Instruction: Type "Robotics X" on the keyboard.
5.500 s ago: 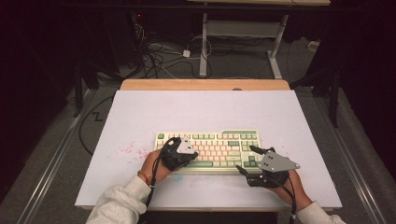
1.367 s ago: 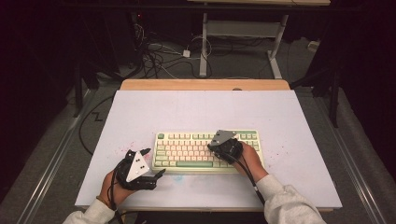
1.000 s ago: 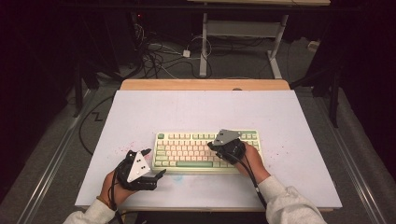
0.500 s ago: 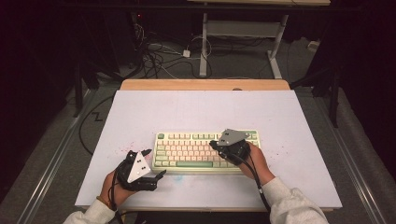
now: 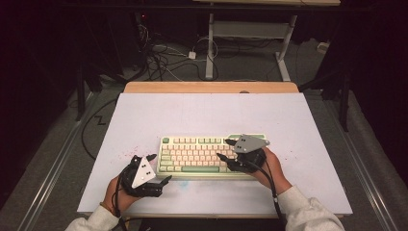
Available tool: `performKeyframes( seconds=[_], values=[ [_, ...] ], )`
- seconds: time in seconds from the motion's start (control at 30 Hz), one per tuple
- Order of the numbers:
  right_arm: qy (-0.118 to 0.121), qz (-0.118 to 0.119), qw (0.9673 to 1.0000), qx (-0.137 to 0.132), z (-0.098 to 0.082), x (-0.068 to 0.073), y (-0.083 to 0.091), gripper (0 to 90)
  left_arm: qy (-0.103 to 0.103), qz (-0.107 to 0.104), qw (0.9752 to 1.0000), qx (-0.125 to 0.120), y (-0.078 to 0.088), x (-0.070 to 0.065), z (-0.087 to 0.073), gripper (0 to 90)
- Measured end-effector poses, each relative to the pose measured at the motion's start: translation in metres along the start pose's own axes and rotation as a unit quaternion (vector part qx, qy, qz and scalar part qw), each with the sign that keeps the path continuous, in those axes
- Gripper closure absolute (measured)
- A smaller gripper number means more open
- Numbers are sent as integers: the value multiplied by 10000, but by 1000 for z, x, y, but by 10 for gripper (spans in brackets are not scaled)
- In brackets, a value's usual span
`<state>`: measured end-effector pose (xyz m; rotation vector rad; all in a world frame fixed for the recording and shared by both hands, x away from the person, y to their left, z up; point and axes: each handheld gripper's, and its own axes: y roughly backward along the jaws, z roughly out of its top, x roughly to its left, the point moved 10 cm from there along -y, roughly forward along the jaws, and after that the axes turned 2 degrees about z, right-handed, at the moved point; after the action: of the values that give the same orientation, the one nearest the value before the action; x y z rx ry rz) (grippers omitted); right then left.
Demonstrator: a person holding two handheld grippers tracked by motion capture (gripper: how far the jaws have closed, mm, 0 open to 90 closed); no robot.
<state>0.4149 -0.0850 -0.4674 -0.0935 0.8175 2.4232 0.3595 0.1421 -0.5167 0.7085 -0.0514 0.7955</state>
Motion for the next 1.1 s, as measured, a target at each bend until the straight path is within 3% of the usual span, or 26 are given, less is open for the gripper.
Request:
performKeyframes(
  seconds=[0.2,0.37,0.57,0.77,1.1],
  values=[
    [-132,-84,9997,-193,-2,-2,12,280,23,-3,10000,-12,0,0,1,158],
    [-156,-198,9992,-299,-5,-3,21,224,30,4,10000,-34,1,0,2,158],
    [-47,-302,9991,-308,-12,-1,32,218,37,-7,10000,-42,1,0,3,158],
    [-111,-391,9982,-430,-19,-2,44,218,96,-19,9999,-103,1,-1,5,158],
    [-106,-515,9975,-472,-33,-3,58,214,329,-16,9994,-93,0,1,10,187]
  ],
)
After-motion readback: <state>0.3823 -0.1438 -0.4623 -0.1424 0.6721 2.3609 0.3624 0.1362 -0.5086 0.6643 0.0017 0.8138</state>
